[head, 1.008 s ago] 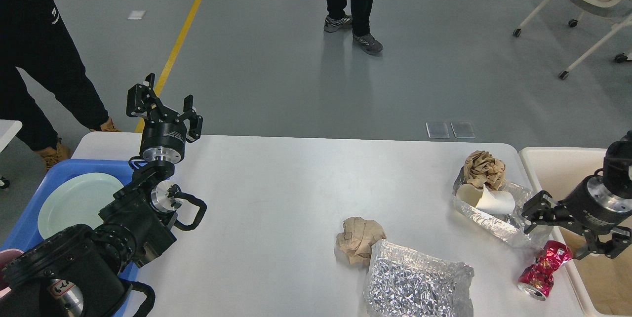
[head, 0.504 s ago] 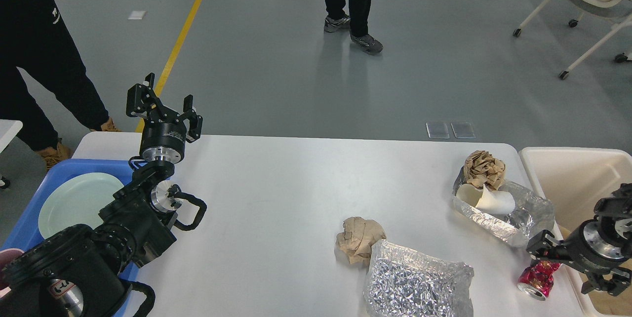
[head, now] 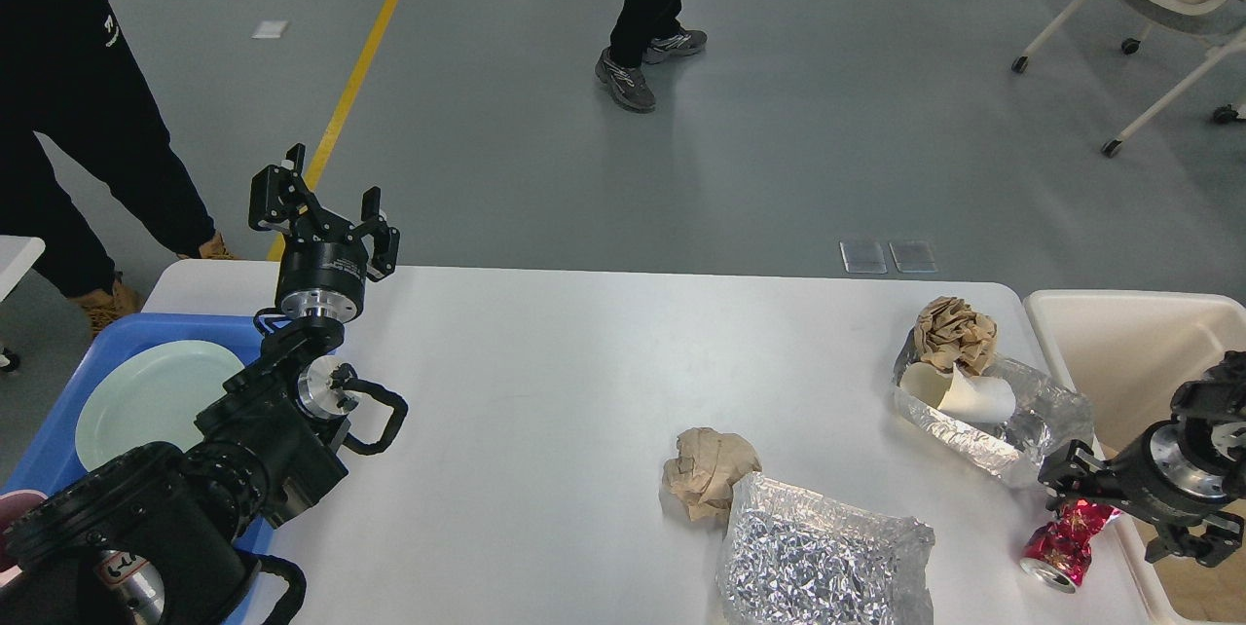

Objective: Tidy desktop
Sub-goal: 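Lower the right gripper toward the red can beside the bin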

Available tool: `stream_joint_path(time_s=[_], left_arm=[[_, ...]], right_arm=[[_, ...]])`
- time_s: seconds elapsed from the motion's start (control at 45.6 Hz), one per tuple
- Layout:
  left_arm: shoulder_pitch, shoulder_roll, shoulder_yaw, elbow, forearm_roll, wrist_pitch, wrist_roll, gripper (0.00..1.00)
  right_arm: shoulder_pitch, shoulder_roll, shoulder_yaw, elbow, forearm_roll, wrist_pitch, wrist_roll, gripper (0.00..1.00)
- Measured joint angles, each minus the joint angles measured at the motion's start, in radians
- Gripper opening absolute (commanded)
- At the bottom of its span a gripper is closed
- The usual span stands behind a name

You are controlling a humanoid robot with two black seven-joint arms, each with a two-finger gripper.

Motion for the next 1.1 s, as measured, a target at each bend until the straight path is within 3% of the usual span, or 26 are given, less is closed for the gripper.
stream_joint_path(time_s=[0.57, 0.701, 0.789, 0.832, 0.986, 1.03, 1.095], left_arm=[[0.000, 0.000, 0.000, 0.000, 0.000, 0.000, 0.000, 0.96], [0.000, 0.000, 0.000, 0.000, 0.000, 0.000, 0.000, 0.96], [0.000, 0.000, 0.000, 0.000, 0.000, 0.000, 0.000, 0.96], [0.000, 0.000, 0.000, 0.000, 0.000, 0.000, 0.000, 0.96], [0.000, 0.000, 0.000, 0.000, 0.000, 0.000, 0.000, 0.96], [0.000, 0.000, 0.000, 0.000, 0.000, 0.000, 0.000, 0.96], [0.000, 0.000, 0.000, 0.000, 0.000, 0.000, 0.000, 0.96]], right_arm=[[-0.095, 0.039, 0.032, -0.062, 0.000, -0.077, 0.000, 0.98], [-0.097, 0.038, 0.040, -0.062, 0.007, -0.114, 0.000, 0.83], [-0.100, 0.038, 0.047, -0.056, 0.009, -0.143, 0.000, 0.52], [-0.103, 0.038, 0.049, -0.054, 0.009, -0.149, 0.000, 0.43], [-0.112, 0.039, 0.050, -0.044, 0.010, -0.152, 0.000, 0.40], [-0.113, 0.039, 0.051, -0.044, 0.010, -0.152, 0.000, 0.32], [-0.115, 0.039, 0.051, -0.044, 0.010, -0.152, 0.000, 0.13]])
